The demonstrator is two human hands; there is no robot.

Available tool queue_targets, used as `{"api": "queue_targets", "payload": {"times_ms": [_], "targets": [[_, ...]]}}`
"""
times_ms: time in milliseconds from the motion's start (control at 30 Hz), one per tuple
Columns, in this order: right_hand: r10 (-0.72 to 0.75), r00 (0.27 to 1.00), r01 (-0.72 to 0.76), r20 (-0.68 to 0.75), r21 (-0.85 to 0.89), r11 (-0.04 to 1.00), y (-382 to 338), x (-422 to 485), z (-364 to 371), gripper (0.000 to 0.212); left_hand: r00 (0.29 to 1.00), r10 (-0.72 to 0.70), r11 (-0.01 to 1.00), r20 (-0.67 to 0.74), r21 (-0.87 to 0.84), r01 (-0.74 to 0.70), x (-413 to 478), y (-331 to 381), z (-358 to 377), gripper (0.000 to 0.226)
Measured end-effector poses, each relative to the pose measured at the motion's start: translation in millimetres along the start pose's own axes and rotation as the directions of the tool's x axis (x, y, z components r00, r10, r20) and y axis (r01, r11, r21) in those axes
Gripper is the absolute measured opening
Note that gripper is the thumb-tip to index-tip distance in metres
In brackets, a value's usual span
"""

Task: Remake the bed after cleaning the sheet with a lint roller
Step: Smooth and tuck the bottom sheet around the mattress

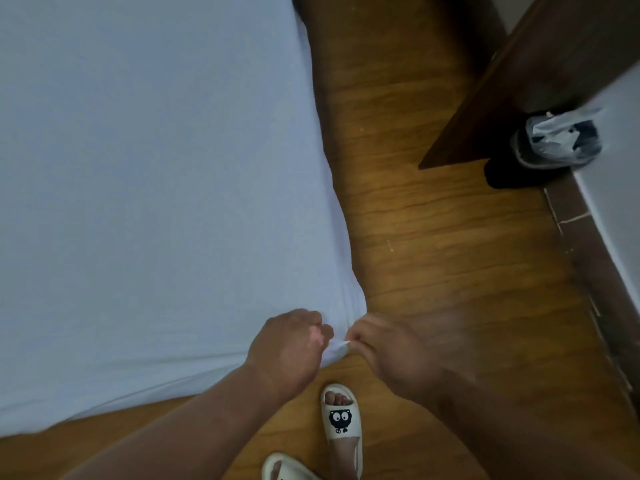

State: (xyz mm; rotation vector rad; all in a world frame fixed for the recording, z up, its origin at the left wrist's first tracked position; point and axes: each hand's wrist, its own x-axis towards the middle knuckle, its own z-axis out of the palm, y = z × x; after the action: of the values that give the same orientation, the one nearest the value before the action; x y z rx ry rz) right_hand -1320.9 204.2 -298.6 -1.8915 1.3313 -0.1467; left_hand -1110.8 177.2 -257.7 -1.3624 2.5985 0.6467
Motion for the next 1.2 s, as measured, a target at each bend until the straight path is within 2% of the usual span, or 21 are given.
{"api": "queue_targets", "payload": {"times_ms": [33, 100, 167, 233, 333, 367, 433, 533, 633, 700, 767, 800, 833, 900, 967, 1033, 1067, 1133, 1200], "targets": [[0.044, 0.999, -0.045, 0.011, 0.035, 0.998, 3.6, -1.6, 4.2, 0.006, 1.0, -0.002, 1.0, 0.004, 0.009, 0.002, -0.8, -2.1, -1.8, 0.035], [0.138, 0.99, -0.138, 0.008, 0.119, 0.983, 7.5, -8.7, 11.8, 0.031, 1.0, -0.016, 1.0, 0.004, -0.008, 0.016, -8.2, -0.1, -5.5, 0.033], [0.228, 0.971, -0.213, -0.071, 0.18, 0.96, 7.3, -11.2, 21.8, 0.04, 1.0, -0.009, 1.0, 0.019, -0.001, 0.009, -17.4, 7.7, -2.2, 0.036], [0.313, 0.942, -0.288, -0.117, 0.187, 0.939, 3.3, -1.1, 30.9, 0.031, 0.998, -0.016, 0.998, 0.056, 0.057, 0.013, -17.9, 12.9, -0.3, 0.034], [0.319, 0.936, -0.299, -0.151, 0.14, 0.944, 1.6, 11.7, 35.8, 0.012, 0.997, -0.076, 0.994, 0.022, 0.074, 0.075, -7.1, 11.4, -1.3, 0.033], [0.309, 0.941, -0.294, -0.138, 0.119, 0.948, 4.2, 9.2, 34.6, 0.008, 0.996, -0.089, 0.994, 0.03, 0.059, 0.087, -5.1, 14.7, -4.3, 0.029], [0.302, 0.953, -0.3, -0.026, 0.04, 0.953, 10.0, -5.1, 31.0, 0.003, 0.99, -0.111, 0.992, 0.086, 0.078, 0.104, -3.7, 26.4, -6.6, 0.013], [0.294, 0.952, -0.286, 0.088, -0.093, 0.954, 9.7, -23.3, 29.5, 0.011, 0.973, -0.116, 0.989, 0.2, 0.118, 0.094, -3.0, 41.0, -6.1, 0.026], [0.295, 0.945, -0.254, 0.141, -0.249, 0.935, -3.1, -15.8, 28.6, 0.027, 0.969, -0.106, 0.986, 0.223, 0.147, 0.075, 1.5, 41.5, -5.8, 0.03], [0.351, 0.925, -0.294, 0.143, -0.316, 0.902, -16.4, -11.1, 26.1, 0.039, 0.968, -0.074, 0.996, 0.239, 0.073, 0.058, -8.9, 35.2, -6.7, 0.03], [0.405, 0.89, -0.287, 0.209, -0.433, 0.855, -42.7, -13.3, 21.1, 0.03, 0.976, 0.005, 0.999, 0.216, -0.042, 0.004, -36.7, 19.3, -0.8, 0.027], [0.412, 0.877, -0.257, 0.248, -0.483, 0.837, -61.5, -15.2, 21.2, 0.021, 0.988, 0.032, 0.995, 0.152, -0.093, -0.018, -56.7, 3.3, 1.9, 0.025], [0.395, 0.879, -0.224, 0.268, -0.499, 0.837, -84.3, -15.3, 21.7, 0.016, 0.999, 0.034, 0.991, 0.041, -0.133, -0.028, -78.4, -17.2, 3.0, 0.026], [0.225, 0.942, -0.089, 0.248, -0.461, 0.883, -135.7, -6.1, 31.8, 0.009, 0.97, -0.054, 0.986, -0.237, -0.164, 0.015, -128.6, -70.9, 1.8, 0.026], [-0.024, 0.988, 0.083, 0.153, -0.39, 0.917, -184.6, 19.9, 56.2, 0.011, 0.899, -0.236, 0.97, -0.368, -0.135, 0.2, -183.8, -136.4, -2.9, 0.035], [-0.248, 0.969, 0.226, -0.023, -0.336, 0.914, -224.3, 58.3, 92.6, 0.013, 0.83, -0.432, 0.898, -0.352, -0.086, 0.431, -239.0, -202.7, -7.4, 0.05], [-0.297, 0.951, 0.259, -0.081, -0.313, 0.914, -245.2, 80.1, 109.0, 0.022, 0.804, -0.495, 0.86, -0.329, -0.054, 0.507, -264.7, -232.1, -8.7, 0.054], [-0.33, 0.935, 0.287, -0.134, -0.263, 0.921, -283.8, 123.0, 142.3, 0.034, 0.774, -0.563, 0.815, -0.29, -0.037, 0.579, -307.0, -283.2, -9.5, 0.049], [-0.331, 0.935, 0.292, -0.131, -0.25, 0.923, -323.1, 158.0, 175.4, 0.036, 0.753, -0.598, 0.795, -0.273, -0.082, 0.601, -336.4, -325.0, -7.8, 0.047]]}}
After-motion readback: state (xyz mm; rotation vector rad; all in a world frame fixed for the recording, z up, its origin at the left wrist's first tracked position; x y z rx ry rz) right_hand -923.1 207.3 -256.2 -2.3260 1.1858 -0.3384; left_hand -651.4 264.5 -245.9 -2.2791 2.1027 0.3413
